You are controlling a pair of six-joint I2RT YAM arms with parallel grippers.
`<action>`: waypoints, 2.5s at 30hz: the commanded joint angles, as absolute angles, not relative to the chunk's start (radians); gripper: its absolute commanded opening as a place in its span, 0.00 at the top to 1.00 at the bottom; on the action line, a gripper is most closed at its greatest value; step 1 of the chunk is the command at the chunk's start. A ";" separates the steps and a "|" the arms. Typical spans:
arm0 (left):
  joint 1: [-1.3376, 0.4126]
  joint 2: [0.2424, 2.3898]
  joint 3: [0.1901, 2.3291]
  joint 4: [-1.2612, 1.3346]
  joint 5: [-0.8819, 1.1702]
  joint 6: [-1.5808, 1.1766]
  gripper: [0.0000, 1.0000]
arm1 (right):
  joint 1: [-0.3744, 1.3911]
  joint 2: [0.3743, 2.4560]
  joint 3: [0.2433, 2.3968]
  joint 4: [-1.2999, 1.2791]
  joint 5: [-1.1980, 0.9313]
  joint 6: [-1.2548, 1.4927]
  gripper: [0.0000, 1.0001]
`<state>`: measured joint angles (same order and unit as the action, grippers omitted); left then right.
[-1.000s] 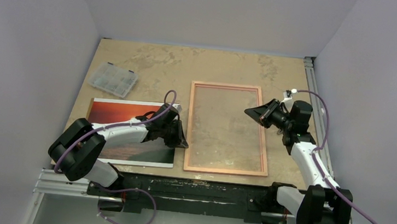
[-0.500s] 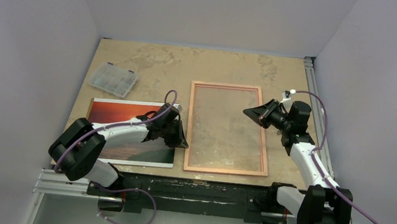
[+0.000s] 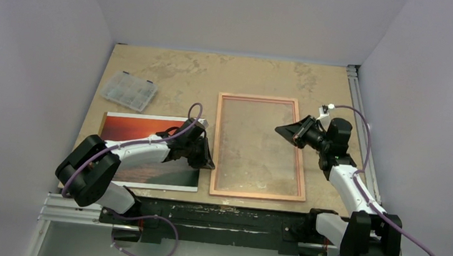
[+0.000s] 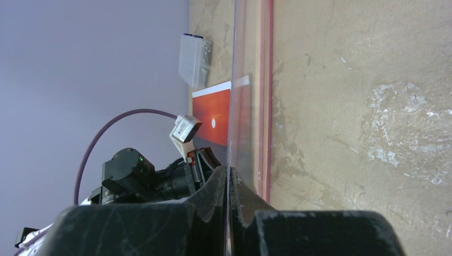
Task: Put the photo into the frame
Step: Place the photo frame item in the photo frame.
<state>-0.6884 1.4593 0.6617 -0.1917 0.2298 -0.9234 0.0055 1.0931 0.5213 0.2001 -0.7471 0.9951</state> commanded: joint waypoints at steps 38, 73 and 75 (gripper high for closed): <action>-0.735 1.559 0.629 -0.215 0.163 -0.891 1.00 | 0.023 1.164 0.568 0.078 -0.846 0.819 1.00; -0.753 1.574 0.653 -0.242 0.158 -0.886 1.00 | 0.023 1.207 0.660 -0.137 -0.766 0.562 1.00; -0.755 1.572 0.655 -0.247 0.155 -0.886 1.00 | 0.023 1.210 0.668 -0.149 -0.765 0.550 1.00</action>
<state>-0.6991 1.4769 0.6914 -0.2291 0.2188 -0.9115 0.0032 1.1908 0.6399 -0.0978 -0.7334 0.6090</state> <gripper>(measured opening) 0.105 0.003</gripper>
